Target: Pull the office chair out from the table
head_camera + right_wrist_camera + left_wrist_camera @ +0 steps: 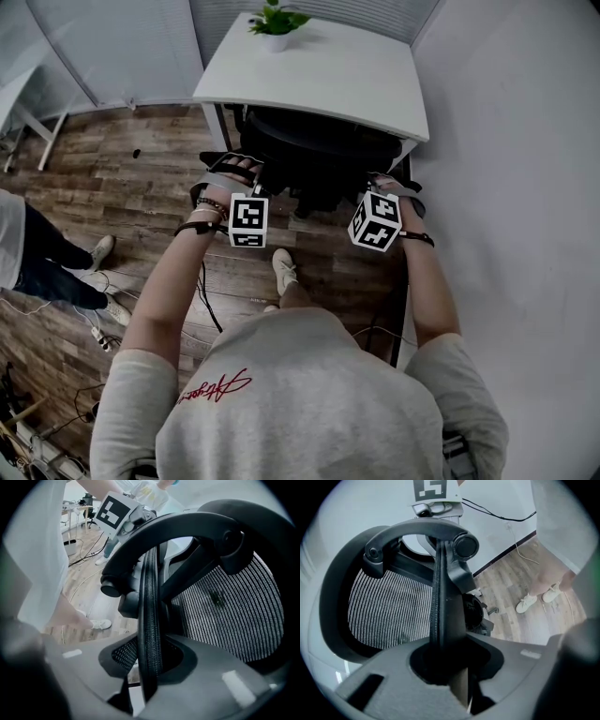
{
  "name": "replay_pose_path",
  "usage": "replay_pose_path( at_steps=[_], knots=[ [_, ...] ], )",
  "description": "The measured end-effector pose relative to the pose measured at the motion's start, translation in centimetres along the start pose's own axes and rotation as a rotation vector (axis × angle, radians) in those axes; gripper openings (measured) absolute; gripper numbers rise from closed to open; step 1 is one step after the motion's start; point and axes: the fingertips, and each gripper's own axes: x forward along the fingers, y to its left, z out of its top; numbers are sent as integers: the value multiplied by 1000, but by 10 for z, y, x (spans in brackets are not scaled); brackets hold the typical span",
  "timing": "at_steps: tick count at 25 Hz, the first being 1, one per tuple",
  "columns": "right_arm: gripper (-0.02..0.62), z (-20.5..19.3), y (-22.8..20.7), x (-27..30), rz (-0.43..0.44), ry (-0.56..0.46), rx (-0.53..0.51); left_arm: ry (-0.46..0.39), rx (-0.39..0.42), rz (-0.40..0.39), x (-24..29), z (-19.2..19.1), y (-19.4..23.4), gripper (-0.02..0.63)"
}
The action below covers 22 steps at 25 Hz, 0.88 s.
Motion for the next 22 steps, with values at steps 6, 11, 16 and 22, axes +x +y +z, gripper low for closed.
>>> replay_pose_path(
  at_steps=[6,11,16,22],
  knots=[
    [100,1,8,-5,-9,5,2,-11,-1,-5,-6,3,-6,67],
    [101,5,16,-11,-10,14,14,-15,7,-1,-14,4,-11,67],
    [101,9,22,-10,-18,17,16,-18,7,-6,-17,1,-16,67],
    [101,12,33,-17,-11,26,28,-27,18,7,-26,3,-23,67]
  ],
)
